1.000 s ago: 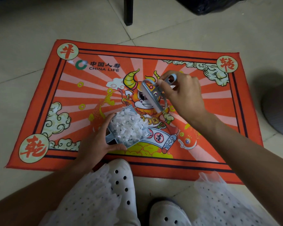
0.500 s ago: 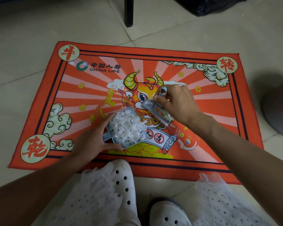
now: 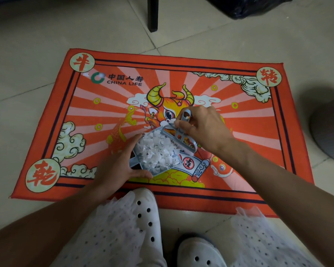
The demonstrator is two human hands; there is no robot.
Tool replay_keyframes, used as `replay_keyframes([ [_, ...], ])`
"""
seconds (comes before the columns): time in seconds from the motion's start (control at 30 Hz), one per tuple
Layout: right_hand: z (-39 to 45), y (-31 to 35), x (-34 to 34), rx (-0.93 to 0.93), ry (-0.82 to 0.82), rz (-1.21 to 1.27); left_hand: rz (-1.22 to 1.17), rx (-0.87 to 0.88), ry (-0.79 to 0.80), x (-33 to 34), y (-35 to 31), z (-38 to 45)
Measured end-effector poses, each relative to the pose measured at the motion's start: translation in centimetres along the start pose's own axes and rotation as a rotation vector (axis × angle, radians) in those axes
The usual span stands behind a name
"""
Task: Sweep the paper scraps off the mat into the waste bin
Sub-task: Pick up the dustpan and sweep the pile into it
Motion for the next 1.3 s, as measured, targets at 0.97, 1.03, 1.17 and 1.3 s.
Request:
replay_keyframes([
  [0.97,6.8,1.8,-0.8,0.009,-0.156,0.027,-0.293,-0.171,-0.191,0.0,2.1,-1.9],
  [1.03,6.7,2.0,-0.6,-0.019,-0.169,0.007,-0.291,-0.187,-0.191,-0.3,2.6,-2.1],
  [1.17,6.4,2.0,-0.1,-0.052,-0.192,-0.078,-0.253,-0.227,-0.198,-1.0,3.7,-2.6],
  [1.3,6.8,1.8,0.5,-0.052,-0.196,-0.113,-0.24,-0.255,-0.181,-1.4,4.8,-3.1],
])
Point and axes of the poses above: each hand's wrist, its own z-axis towards the middle knuckle, its own x-axis out of the palm, y = z × x, the point moved 4 cm from there along z, towards the middle knuckle, and after that the axes turned 5 degrees about -y, right-handed, at the moved point
